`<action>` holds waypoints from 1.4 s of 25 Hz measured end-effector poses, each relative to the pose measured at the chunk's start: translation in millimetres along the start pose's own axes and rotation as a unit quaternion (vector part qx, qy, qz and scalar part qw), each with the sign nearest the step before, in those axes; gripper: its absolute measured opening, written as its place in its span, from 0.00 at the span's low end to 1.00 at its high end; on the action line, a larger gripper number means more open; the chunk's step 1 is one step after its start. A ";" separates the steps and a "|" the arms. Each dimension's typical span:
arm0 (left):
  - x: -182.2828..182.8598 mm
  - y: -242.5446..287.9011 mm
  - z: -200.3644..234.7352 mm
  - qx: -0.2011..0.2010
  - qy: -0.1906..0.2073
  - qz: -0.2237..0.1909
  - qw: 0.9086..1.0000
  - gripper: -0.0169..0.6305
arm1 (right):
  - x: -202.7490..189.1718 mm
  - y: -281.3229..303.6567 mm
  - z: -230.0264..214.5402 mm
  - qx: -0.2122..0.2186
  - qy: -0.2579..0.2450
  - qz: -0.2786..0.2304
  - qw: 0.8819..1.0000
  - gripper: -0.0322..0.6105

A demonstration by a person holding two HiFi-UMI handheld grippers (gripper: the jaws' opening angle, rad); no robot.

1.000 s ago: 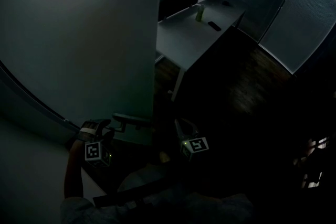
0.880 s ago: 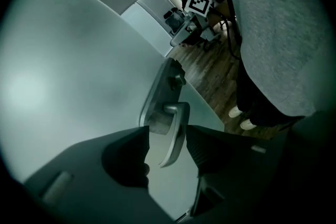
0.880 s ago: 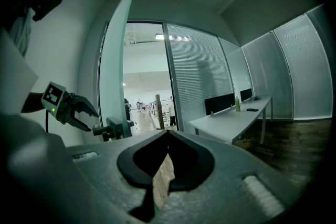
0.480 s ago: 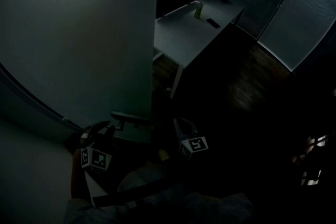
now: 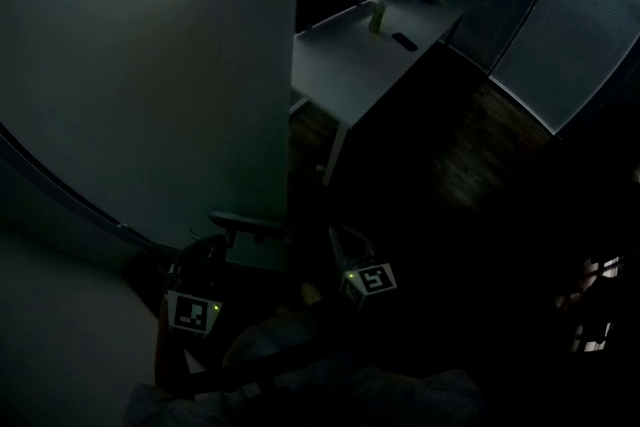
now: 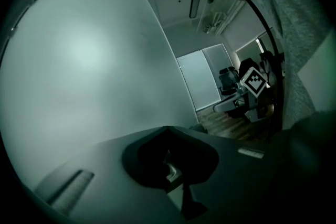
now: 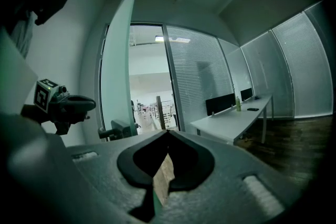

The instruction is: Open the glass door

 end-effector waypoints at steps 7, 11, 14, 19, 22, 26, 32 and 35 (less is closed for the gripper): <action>11.4 9.3 -8.3 0.011 -0.059 -0.034 0.998 0.03 | 5.9 -1.4 9.2 0.014 0.003 -0.008 1.000 0.05; 20.8 12.9 -13.5 0.013 -0.082 -0.057 0.995 0.03 | 10.7 -1.5 14.5 0.020 0.001 -0.015 1.000 0.05; 26.8 14.9 -16.9 0.016 -0.105 -0.071 0.992 0.03 | 13.0 -0.9 20.0 0.025 -0.002 -0.017 1.000 0.05; 29.9 17.6 -27.3 0.006 -0.142 -0.082 0.986 0.03 | 15.2 -1.4 29.1 0.036 -0.005 -0.019 0.999 0.05; 31.0 19.3 -35.4 -0.011 -0.149 -0.086 0.985 0.03 | 19.0 -1.7 36.3 0.044 -0.010 -0.024 0.999 0.05; 35.7 21.9 -42.2 -0.022 -0.155 -0.090 0.984 0.03 | 23.7 -1.9 44.1 0.057 -0.013 -0.027 0.998 0.05; 36.9 25.1 -44.6 -0.025 -0.154 -0.090 0.984 0.03 | 26.7 0.8 53.1 0.072 -0.017 -0.029 0.997 0.05; 35.1 25.2 -45.2 -0.027 -0.147 -0.087 0.985 0.03 | 28.0 1.4 54.2 0.072 -0.017 -0.030 0.997 0.05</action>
Point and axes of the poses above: the fingertips, and each gripper's own axes: y forward along the fingers, z to its left, x out of its top, the point moved 2 cm from there along -y, backward along the fingers, and after that the axes turned 3 degrees about z, right-handed, at the moved point
